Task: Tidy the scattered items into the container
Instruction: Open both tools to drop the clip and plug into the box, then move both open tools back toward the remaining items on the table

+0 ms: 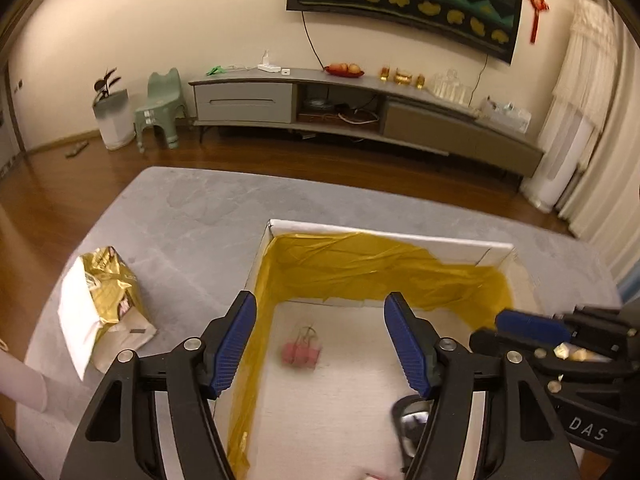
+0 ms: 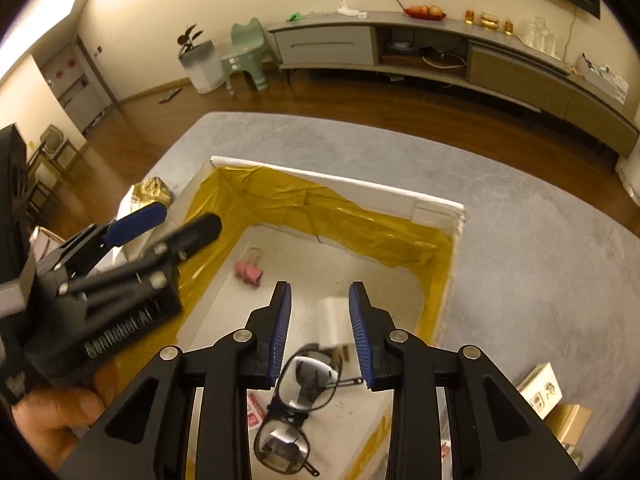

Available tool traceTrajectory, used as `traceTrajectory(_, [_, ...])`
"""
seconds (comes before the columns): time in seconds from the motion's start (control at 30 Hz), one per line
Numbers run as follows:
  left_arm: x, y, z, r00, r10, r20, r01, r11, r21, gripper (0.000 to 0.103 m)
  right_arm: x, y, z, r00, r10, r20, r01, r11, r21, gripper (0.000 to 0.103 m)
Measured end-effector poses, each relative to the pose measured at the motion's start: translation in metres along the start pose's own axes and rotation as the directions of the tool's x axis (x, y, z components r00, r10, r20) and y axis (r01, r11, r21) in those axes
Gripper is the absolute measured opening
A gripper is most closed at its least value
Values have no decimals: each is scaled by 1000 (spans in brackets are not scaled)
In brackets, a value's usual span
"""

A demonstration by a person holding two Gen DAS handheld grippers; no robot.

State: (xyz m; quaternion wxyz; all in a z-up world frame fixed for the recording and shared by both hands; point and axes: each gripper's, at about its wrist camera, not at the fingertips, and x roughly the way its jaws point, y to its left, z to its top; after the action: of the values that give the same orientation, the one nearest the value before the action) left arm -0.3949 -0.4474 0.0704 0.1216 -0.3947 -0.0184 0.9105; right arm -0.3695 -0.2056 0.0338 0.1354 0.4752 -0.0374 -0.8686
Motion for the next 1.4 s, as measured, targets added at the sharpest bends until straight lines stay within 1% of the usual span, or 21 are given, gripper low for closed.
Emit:
traceTrajectory(0.13, [-15, 6, 4, 999, -9, 31, 9, 1000, -21, 68, -37, -1, -23, 997, 39, 68, -38, 999, -10, 32])
traceTrajectory(0.23, [-25, 11, 6, 998, -6, 55, 8, 999, -42, 69, -66, 1, -47, 988, 91, 121, -84, 995, -56, 32])
traceTrajectory(0.3, [-30, 14, 7, 998, -4, 69, 8, 998, -61, 71, -85, 4, -66, 977, 133, 169, -117, 988, -100, 32])
traceTrajectory(0.37, [-35, 12, 6, 997, -6, 76, 11, 998, -66, 72, -100, 3, -84, 963, 168, 212, -144, 982, -126, 32])
traceTrajectory(0.5, [-46, -1, 1, 996, 3, 92, 0, 1000, -30, 72, -119, 0, -107, 935, 230, 271, -194, 969, -155, 32])
traceTrajectory(0.6, [-52, -17, -5, 993, 12, 115, -12, 1000, -2, 76, -130, -3, -120, 914, 274, 298, -230, 958, -173, 32])
traceTrajectory(0.67, [-56, -27, -9, 992, 16, 128, -18, 1000, 19, 76, -136, -6, -128, 904, 294, 312, -244, 951, -189, 32])
traceTrajectory(0.77, [-59, -43, -16, 989, 11, 147, -18, 999, 48, 76, -139, -10, -136, 903, 286, 321, -233, 953, -192, 32])
traceTrajectory(0.87, [-63, -57, -24, 987, -16, 158, 7, 998, 61, 76, -140, -15, -138, 907, 271, 324, -221, 958, -181, 32])
traceTrajectory(0.97, [-71, -74, -34, 983, -60, 173, 47, 996, 80, 76, -147, -28, -139, 906, 244, 346, -204, 968, -149, 32])
traceTrajectory(1.1, [-83, -104, -45, 975, -143, 168, 121, 984, 134, 76, -156, -54, -141, 909, 194, 368, -179, 981, -73, 32])
traceTrajectory(1.2, [-91, -127, -52, 967, -205, 149, 180, 970, 164, 76, -161, -79, -145, 911, 177, 373, -193, 981, 6, 32])
traceTrajectory(1.27, [-95, -142, -57, 965, -218, 143, 188, 962, 199, 76, -164, -97, -148, 912, 177, 371, -214, 975, 60, 32])
traceTrajectory(1.4, [-102, -179, -71, 966, -222, 131, 176, 939, 296, 76, -174, -121, -151, 913, 155, 378, -217, 968, 126, 32])
